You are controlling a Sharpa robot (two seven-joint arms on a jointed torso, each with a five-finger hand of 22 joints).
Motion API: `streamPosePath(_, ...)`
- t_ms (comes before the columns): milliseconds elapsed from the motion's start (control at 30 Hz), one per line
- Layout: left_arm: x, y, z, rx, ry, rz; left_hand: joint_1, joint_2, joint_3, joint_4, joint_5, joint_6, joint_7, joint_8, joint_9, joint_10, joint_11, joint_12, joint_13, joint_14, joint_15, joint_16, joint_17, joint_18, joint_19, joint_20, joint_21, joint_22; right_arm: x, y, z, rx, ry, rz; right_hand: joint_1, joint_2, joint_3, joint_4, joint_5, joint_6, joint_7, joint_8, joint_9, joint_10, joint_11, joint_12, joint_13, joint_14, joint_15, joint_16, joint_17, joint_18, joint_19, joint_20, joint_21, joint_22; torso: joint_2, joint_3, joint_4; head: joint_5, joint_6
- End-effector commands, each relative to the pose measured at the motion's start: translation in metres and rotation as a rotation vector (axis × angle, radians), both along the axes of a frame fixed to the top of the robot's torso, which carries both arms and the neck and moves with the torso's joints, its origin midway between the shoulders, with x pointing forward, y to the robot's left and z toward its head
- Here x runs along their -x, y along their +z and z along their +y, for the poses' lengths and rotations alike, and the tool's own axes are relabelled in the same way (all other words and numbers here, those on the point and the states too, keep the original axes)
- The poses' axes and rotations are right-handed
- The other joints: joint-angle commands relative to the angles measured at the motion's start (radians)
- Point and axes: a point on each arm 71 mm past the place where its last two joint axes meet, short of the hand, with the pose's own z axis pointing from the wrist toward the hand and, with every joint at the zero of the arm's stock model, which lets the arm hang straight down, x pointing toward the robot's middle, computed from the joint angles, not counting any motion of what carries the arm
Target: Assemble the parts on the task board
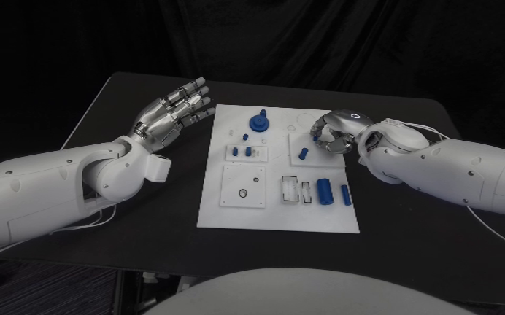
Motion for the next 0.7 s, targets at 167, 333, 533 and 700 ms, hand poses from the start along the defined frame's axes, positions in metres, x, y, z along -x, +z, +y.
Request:
streamPosePath(167,0.0027,0.0038,-0.0028,0.043,-0.013,-0.044,0.005,-0.001,0.013,-0.004,0.003,0.011,0.011,0.006,0.002,0.0,0.01,0.008,0.001,0.008,0.005,0.008,0.002,-0.008,0.011,0.001,0.008,0.004,-0.0001,-0.005,0.0001,-0.009,-0.005,0.02,0.001,0.018,0.011,-0.002,0.037,0.02,-0.01,0.016,0.006,0.008,0.001,-0.007,-0.01,0.014,-0.002,0.013,0.012,-0.009,0.013,-0.004,0.012,0.093,0.0,-0.0005,-0.0006,0.002,0.0)
streamPosePath(333,0.0042,0.0027,-0.0039,0.045,-0.021,-0.036,-0.002,-0.004,0.027,-0.007,0.004,0.039,0.028,0.013,0.006,0.004,0.009,0.018,0.003,0.012,0.006,0.015,0.003,-0.011,0.018,0.001,0.01,0.007,-0.0006,-0.0082,0.0009,-0.019,-0.007,0.026,0.009,0.032,0.021,-0.012,0.07,0.051,-0.012,0.036,0.013,0.019,-0.002,-0.005,-0.016,0.018,-0.004,0.019,0.02,-0.01,0.019,-0.007,0.022,0.099,0.001,-0.0009,-0.0004,-0.001,0.0)
streamPosePath(533,0.0068,0.0003,-0.0052,0.049,-0.027,-0.027,-0.009,-0.007,0.042,-0.01,0.004,0.06,0.045,0.019,0.009,0.009,0.005,0.028,0.004,0.016,0.006,0.022,0.004,-0.012,0.024,0.0,0.012,0.008,-0.0008,-0.0092,0.0009,-0.026,-0.007,0.023,0.025,0.048,0.03,-0.033,0.078,0.076,-0.018,0.055,0.024,0.04,-0.009,-0.001,-0.022,0.025,-0.01,0.026,0.028,-0.013,0.028,-0.012,0.038,0.108,0.0,-0.0011,0.0008,0.0,0.0)
streamPosePath(700,0.0093,-0.0028,-0.0053,0.05,-0.025,-0.021,-0.02,-0.01,0.052,-0.007,0.001,0.066,0.057,0.022,0.009,0.005,-0.008,0.027,0.003,0.016,0.005,0.026,0.004,-0.013,0.029,0.0,0.014,0.009,-0.0014,-0.0091,0.0004,-0.029,-0.007,0.016,0.047,0.075,0.041,-0.058,0.043,0.084,-0.02,0.07,0.037,0.055,-0.013,0.002,-0.029,0.026,-0.014,0.026,0.027,-0.014,0.03,-0.017,0.044,0.113,0.0,-0.0008,0.001,-0.001,0.0)
